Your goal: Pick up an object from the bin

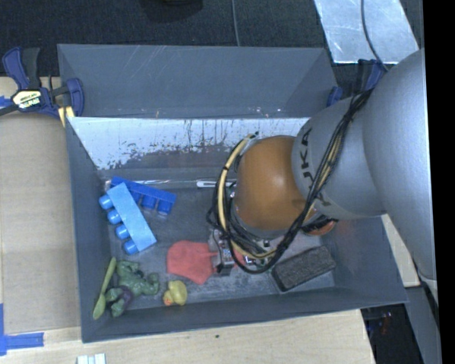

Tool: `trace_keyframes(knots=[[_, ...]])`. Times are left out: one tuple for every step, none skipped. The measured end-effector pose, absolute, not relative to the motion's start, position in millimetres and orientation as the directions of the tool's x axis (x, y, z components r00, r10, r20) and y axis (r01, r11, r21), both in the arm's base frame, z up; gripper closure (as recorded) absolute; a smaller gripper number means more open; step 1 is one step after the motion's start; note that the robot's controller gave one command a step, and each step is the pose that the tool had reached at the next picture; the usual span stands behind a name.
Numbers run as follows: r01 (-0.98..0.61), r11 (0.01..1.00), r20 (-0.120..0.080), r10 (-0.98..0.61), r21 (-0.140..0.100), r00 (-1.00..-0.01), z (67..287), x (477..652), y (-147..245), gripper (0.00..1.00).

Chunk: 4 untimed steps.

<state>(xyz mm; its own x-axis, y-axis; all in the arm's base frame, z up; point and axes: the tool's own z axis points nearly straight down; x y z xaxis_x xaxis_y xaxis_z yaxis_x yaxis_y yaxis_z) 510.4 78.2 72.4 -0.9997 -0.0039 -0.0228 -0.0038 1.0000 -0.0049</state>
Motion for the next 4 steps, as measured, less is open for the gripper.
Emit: trace_keyframes(knots=[[-0.073, 0.997, -0.02, -0.073, -0.005, -0.997, 73.3, 503.8, 83.3, 1.0], [0.101, 0.995, -0.02, 0.101, -0.002, -0.995, 113.4, 503.4, 94.8, 1.0], [-0.162, 0.987, -0.026, -0.162, -0.008, -0.986, 145.0, 506.1, 102.9, 1.0], [-0.034, 0.999, -0.027, -0.034, -0.005, -0.999, 81.4, 518.7, 97.4, 1.0]])
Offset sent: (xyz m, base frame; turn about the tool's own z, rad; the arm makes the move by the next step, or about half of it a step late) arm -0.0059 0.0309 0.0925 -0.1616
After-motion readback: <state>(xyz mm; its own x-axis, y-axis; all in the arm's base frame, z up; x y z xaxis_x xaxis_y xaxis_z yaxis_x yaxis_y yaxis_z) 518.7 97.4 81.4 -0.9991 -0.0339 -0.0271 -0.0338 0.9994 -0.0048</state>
